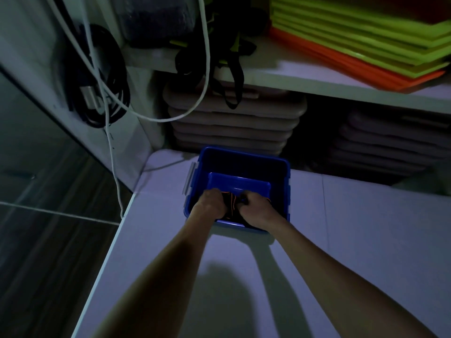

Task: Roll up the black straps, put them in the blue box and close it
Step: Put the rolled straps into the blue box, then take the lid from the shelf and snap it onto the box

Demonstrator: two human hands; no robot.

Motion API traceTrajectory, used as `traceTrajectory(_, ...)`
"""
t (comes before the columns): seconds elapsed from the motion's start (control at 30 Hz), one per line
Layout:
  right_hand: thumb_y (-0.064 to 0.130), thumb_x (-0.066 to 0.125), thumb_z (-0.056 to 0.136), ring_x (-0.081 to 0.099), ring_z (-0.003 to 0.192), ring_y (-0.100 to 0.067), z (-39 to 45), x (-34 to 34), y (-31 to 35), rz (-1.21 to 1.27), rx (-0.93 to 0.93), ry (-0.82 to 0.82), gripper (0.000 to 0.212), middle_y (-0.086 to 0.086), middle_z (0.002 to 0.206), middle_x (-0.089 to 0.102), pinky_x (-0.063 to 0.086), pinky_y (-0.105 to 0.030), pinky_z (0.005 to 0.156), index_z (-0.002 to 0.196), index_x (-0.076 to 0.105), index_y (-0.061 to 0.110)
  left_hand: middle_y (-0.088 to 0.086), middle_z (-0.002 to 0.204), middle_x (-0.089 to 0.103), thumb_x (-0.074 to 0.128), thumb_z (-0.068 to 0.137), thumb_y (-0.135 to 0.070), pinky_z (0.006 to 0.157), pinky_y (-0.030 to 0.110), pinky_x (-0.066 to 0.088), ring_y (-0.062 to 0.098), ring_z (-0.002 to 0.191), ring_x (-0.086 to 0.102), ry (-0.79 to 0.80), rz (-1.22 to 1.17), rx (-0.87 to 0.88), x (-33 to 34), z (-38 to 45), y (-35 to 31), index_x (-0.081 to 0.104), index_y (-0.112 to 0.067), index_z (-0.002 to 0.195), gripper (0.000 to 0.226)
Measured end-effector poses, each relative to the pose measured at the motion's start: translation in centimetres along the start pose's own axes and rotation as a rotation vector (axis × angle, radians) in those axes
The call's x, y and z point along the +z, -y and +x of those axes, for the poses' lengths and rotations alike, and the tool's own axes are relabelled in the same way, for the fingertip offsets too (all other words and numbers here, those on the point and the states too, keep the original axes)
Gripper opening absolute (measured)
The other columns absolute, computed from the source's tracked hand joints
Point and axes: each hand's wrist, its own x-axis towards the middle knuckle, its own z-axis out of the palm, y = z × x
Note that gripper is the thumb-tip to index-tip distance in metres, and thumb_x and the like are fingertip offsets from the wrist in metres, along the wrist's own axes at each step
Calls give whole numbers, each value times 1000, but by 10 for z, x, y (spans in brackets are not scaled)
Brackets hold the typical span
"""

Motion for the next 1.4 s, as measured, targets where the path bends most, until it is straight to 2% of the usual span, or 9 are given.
traceTrajectory(0.17,15,48,98,63,86,-17,-29,-22,-4,6,-88,-111,21,-5,102,69,45,-23,66,113,63,16,21,131,54,55,93,-14,94,41,48,37,119,56,-136,24,49,-23,-31,-17,51,-1,127,37)
traceTrajectory(0.3,19,51,100,68,91,-16,-64,-59,0,90,-212,-248,17,9,96,68,44,-17,69,96,63,29,15,119,59,61,90,-28,79,40,49,34,106,61,-282,64,176,-58,-68,-44,56,-7,114,32)
traceTrajectory(0.4,15,55,99,70,84,-22,-107,-105,16,148,-367,-360,18,-3,95,70,51,-26,70,91,65,28,11,108,65,57,88,-40,72,36,46,33,97,63,-507,86,303,-97,-109,-75,64,-15,101,29)
traceTrajectory(0.47,6,55,98,68,83,-22,-141,-144,30,173,-481,-456,16,-9,96,71,49,-19,69,94,68,16,8,105,68,54,86,-41,77,38,50,34,98,65,-682,40,423,-132,-144,-103,66,-21,98,27)
traceTrajectory(0.67,6,60,96,65,80,-17,-254,-277,61,111,-813,-874,14,6,87,71,51,-27,71,94,69,17,-4,97,58,54,88,-35,75,40,52,19,92,56,-1225,-46,1029,-232,-255,-221,58,-21,97,17)
traceTrajectory(0.87,17,61,88,52,94,0,-342,-430,74,-328,-911,-1337,18,-1,103,62,35,-5,80,104,66,12,8,115,49,60,86,-32,89,34,49,21,105,49,-1631,67,1235,-278,-325,-357,52,-13,114,35)
traceTrajectory(1.07,20,66,85,38,115,-20,-384,-543,101,-663,-751,-1618,48,-7,123,46,29,-26,97,129,50,11,10,138,34,62,78,-41,107,41,38,28,128,35,-1624,194,1011,-319,-335,-448,41,-14,130,62)
traceTrajectory(1.27,22,64,88,32,140,-26,-387,-605,127,-930,-471,-1488,73,-9,155,31,30,-42,116,150,27,11,9,162,9,65,82,-45,123,50,5,30,151,5,-1393,333,786,-351,-330,-495,13,-20,154,92)
traceTrajectory(1.4,19,61,91,41,134,-29,-373,-632,127,-939,-321,-1447,61,-12,147,44,33,-44,114,145,33,10,9,149,29,68,78,-44,116,48,29,29,136,33,-1316,348,759,-350,-315,-503,30,-17,146,82)
